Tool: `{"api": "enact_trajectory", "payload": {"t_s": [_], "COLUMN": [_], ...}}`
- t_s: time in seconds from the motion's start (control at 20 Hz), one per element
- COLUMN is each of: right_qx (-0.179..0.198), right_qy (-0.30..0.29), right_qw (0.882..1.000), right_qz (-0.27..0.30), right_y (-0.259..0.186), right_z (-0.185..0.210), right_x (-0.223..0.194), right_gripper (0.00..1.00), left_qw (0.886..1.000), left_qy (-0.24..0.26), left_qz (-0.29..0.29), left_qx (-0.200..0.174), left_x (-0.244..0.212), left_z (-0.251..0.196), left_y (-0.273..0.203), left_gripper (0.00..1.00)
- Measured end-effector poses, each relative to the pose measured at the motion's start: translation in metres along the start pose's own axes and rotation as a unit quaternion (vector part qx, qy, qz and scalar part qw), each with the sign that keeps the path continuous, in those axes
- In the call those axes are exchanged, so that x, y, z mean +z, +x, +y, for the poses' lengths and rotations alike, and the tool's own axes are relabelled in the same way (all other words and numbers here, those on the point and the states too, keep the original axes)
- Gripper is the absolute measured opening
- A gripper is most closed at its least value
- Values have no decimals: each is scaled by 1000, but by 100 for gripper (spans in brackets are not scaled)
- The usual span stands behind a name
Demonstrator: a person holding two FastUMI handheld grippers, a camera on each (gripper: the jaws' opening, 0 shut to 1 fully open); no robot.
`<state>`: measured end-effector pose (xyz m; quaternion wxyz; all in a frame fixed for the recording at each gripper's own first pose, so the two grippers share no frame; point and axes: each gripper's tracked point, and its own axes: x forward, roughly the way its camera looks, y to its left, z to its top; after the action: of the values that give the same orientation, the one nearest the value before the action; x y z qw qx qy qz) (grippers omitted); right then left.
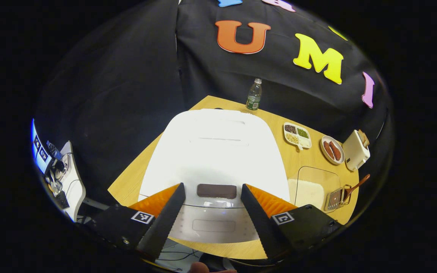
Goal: Close the left gripper, press the button to open the rice cooker; take a wooden spoon from the chopstick holder with the right hand, scoop a spoonful of rice and pour it into the rice cooker, then put the wooden spoon back into the chopstick holder.
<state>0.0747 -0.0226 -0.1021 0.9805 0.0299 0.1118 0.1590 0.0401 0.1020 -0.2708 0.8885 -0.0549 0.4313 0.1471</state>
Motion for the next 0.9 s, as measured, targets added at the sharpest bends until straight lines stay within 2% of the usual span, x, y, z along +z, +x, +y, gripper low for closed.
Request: {"api": "enact_trajectory", "payload": {"t_s": [0.15, 0.5, 0.75, 0.9], "right_qx": [-3, 3, 11, 13], "right_qy": [11, 13, 12, 0], "right_qw": [1000, 1000, 1000, 1000], "right_qz": [2, 14, 9, 3], "right_y": [-2, -7, -10, -14], "right_z": [-1, 10, 23, 25], "right_x": [-1, -14, -8, -3], "right_gripper": [99, 100, 99, 100], "left_qw": [1000, 999, 998, 997], "left_qy": [-18, -11, 10, 3], "left_qz": [-5, -41, -64, -72], "left_qx": [3, -9, -4, -9], "left_x": [1, -1, 6, 10], "left_z": [0, -2, -3, -3], "left_y": [3, 4, 3, 0], "left_gripper": [99, 100, 99, 97]}}
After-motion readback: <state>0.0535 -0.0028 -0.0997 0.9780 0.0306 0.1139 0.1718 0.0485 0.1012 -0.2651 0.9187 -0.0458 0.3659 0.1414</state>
